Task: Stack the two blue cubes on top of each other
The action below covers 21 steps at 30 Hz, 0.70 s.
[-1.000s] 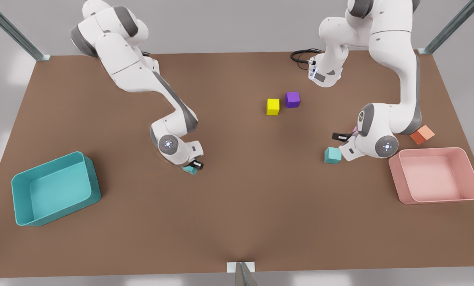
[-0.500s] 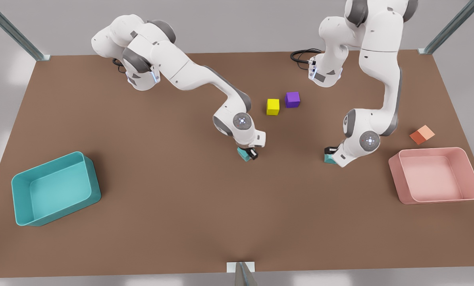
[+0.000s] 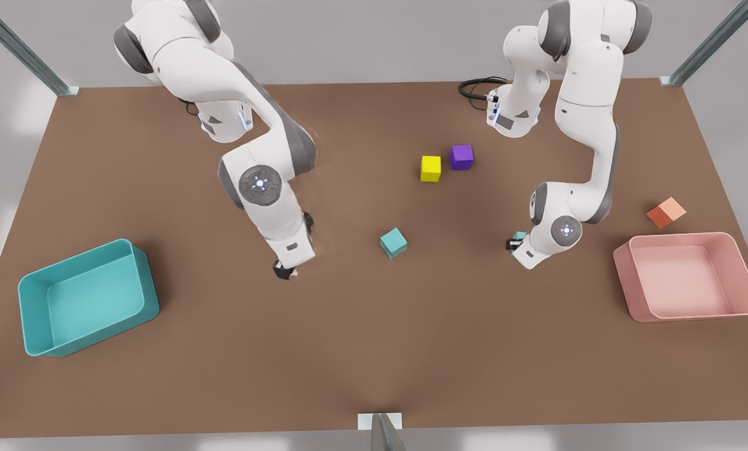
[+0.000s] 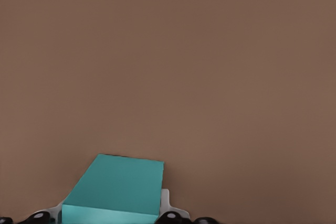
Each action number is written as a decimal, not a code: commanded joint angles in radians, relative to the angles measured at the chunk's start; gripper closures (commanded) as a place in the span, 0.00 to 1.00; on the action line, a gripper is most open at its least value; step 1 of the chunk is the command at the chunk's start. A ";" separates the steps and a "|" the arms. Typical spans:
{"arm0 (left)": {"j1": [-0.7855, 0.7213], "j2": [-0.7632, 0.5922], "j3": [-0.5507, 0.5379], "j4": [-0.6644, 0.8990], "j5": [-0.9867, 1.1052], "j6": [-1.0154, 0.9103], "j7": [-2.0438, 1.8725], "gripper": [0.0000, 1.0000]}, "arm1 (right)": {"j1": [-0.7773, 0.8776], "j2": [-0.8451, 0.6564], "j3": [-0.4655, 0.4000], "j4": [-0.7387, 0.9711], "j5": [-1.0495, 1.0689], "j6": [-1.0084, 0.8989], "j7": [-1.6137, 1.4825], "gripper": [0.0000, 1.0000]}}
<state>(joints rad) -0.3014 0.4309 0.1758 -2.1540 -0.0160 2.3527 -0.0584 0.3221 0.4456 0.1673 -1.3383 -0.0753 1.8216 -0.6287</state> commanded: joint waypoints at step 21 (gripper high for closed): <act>-0.099 0.226 -0.519 0.608 -0.001 -0.369 -1.161 0.51 | 0.338 -0.171 -0.393 0.157 0.051 -0.548 0.768 0.00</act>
<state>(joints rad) -0.4036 0.6571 -0.3352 -1.5382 -0.0049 1.9738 -0.7405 0.6573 0.2795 -0.2238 -1.1810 -0.0316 1.2985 -0.0856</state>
